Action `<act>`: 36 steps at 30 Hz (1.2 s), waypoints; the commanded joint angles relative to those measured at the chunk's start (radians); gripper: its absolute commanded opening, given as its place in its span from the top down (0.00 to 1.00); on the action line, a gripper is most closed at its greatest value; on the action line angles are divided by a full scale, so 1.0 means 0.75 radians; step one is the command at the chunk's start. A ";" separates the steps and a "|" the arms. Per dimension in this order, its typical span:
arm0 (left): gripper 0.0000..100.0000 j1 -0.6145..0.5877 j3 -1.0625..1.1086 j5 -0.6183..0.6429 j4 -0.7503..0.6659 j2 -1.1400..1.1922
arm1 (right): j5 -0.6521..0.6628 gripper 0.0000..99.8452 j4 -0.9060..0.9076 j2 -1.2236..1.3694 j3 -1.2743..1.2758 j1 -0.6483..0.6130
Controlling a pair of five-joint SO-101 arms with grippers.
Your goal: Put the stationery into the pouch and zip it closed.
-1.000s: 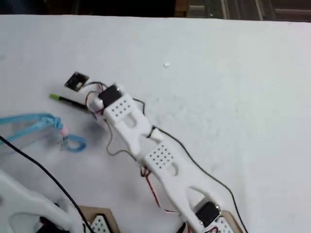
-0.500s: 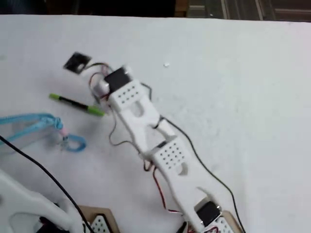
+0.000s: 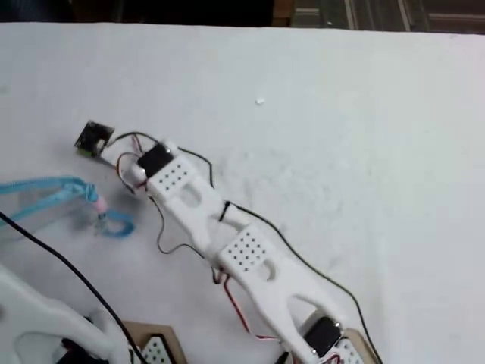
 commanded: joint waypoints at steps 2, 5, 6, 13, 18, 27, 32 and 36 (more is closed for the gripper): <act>0.98 -0.001 -0.002 -0.006 0.002 0.003 | 0.016 0.94 0.144 -0.058 0.002 0.050; 0.98 -0.001 -0.002 -0.008 0.002 0.003 | 0.020 0.99 0.334 -0.107 0.002 0.050; 0.98 -0.001 -0.002 -0.008 0.002 0.003 | 0.020 0.98 0.394 -0.130 0.002 0.054; 0.98 -0.001 -0.002 -0.010 0.002 0.003 | 0.018 0.98 0.431 -0.369 0.053 0.154; 0.98 -0.001 -0.002 -0.010 0.002 0.003 | 0.018 0.98 0.431 -0.625 0.411 0.220; 0.98 -0.001 -0.002 -0.008 0.002 0.003 | 0.014 0.98 0.396 -1.214 1.538 0.441; 0.98 0.001 -0.002 -0.006 0.002 0.003 | 0.025 0.98 0.126 -1.646 2.185 0.486; 0.98 0.001 -0.002 -0.008 0.002 0.003 | 0.033 0.98 -0.144 -1.934 2.676 0.439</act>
